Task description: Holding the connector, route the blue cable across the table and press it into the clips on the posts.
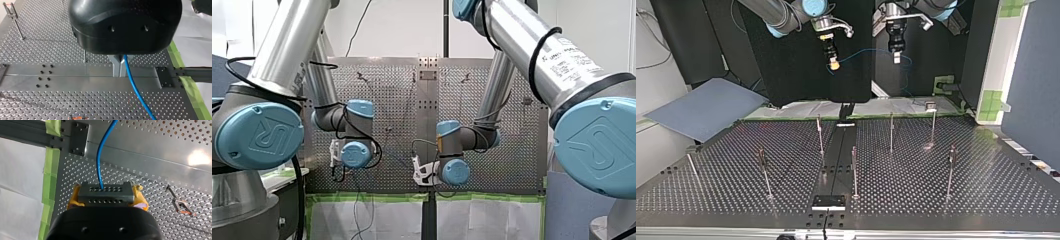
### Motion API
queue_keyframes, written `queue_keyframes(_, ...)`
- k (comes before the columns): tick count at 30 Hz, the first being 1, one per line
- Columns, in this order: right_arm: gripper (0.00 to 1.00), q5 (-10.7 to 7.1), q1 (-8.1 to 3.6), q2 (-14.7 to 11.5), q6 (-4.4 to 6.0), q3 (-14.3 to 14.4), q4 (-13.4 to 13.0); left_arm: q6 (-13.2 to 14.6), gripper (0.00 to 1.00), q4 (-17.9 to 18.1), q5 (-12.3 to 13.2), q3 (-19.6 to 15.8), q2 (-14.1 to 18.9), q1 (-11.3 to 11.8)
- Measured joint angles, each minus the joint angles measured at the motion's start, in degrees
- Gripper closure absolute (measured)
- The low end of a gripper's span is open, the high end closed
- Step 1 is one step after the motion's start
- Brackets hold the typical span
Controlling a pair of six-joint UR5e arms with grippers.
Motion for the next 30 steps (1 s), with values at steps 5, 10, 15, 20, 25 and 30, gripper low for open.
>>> queue_keyframes(5, 1.0, 0.0, 0.0, 0.0, 0.0, 0.0, 0.0, 0.05, 1.0, -0.03, 0.0, -0.1, 0.06, 0.01)
queue_keyframes(10, 1.0, 0.0, 0.0, 0.0, 0.0, 0.0, 0.0, 0.06, 1.0, -0.03, 0.01, -0.12, 0.07, 0.02)
queue_keyframes(15, 1.0, -0.48, -0.31, -0.68, -0.29, -0.7, 0.68, 1.19, 1.0, -1.15, 0.22, -0.35, -0.89, -0.63)
queue_keyframes(20, 1.0, -1.27, -0.01, -2.75, 1.1, -2.76, 2.74, 3.4, 1.0, -2.68, 0.54, -0.26, 0.01, -0.67)
queue_keyframes(25, 1.0, -2.97, -0.29, -4.84, 3.1, -4.85, 4.84, 4.98, 1.0, -4.44, -0.2, 1.15, 2.17, -0.1)
queue_keyframes(30, 1.0, -5.34, -0.63, -7.25, 5.5, -7.25, 7.26, 3.58, 1.0, -7.01, -2.58, 3.5, 4.76, 0.16)
